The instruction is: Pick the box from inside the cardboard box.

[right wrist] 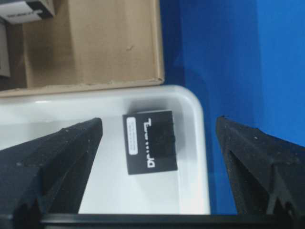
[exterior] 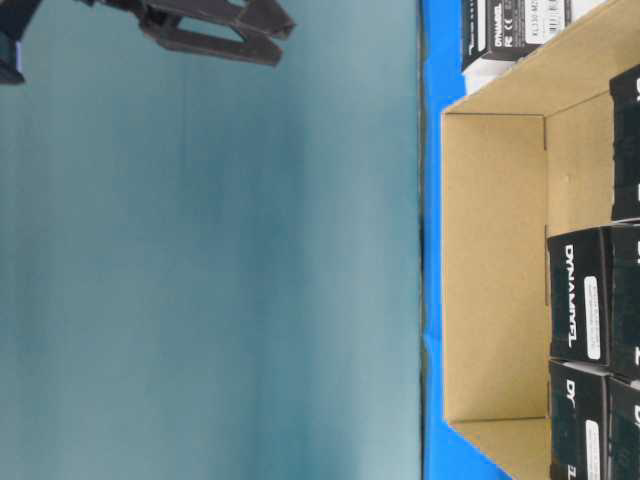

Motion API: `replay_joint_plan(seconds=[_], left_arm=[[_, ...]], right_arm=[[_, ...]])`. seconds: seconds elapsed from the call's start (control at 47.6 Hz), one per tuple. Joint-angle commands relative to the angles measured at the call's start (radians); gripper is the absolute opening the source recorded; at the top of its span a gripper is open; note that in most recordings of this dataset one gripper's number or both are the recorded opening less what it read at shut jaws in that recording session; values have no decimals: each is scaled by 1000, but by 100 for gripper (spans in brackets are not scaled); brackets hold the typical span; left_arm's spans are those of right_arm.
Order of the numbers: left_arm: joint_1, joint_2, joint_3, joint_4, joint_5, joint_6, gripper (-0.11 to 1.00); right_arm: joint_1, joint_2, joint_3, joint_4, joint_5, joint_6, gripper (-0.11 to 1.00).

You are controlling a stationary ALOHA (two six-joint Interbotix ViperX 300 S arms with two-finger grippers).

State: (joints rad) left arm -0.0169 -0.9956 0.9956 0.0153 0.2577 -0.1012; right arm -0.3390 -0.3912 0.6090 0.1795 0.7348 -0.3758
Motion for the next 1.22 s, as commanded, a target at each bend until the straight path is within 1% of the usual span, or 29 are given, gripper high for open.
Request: replay_joint_plan(seconds=[0.0,0.231,0.336,0.987,1.196], left_arm=[[-2,6,-20,3,-5,0,-5],[-2,6,-18,2,-5,2,-5],[-2,6,-18,2,-5,3,-5],[0,-2,-8,3,-5,3,-5],[11,-2,8,2,-5,2,-5]], right_arm=[[5,-38,8,8,-23,5,96],[5,-146,80,9,-114,23,96],[6,-173,101,8,-117,26,96],[32,-224,132,8,-141,26,95],[34,-255,172,6,-183,26,95]])
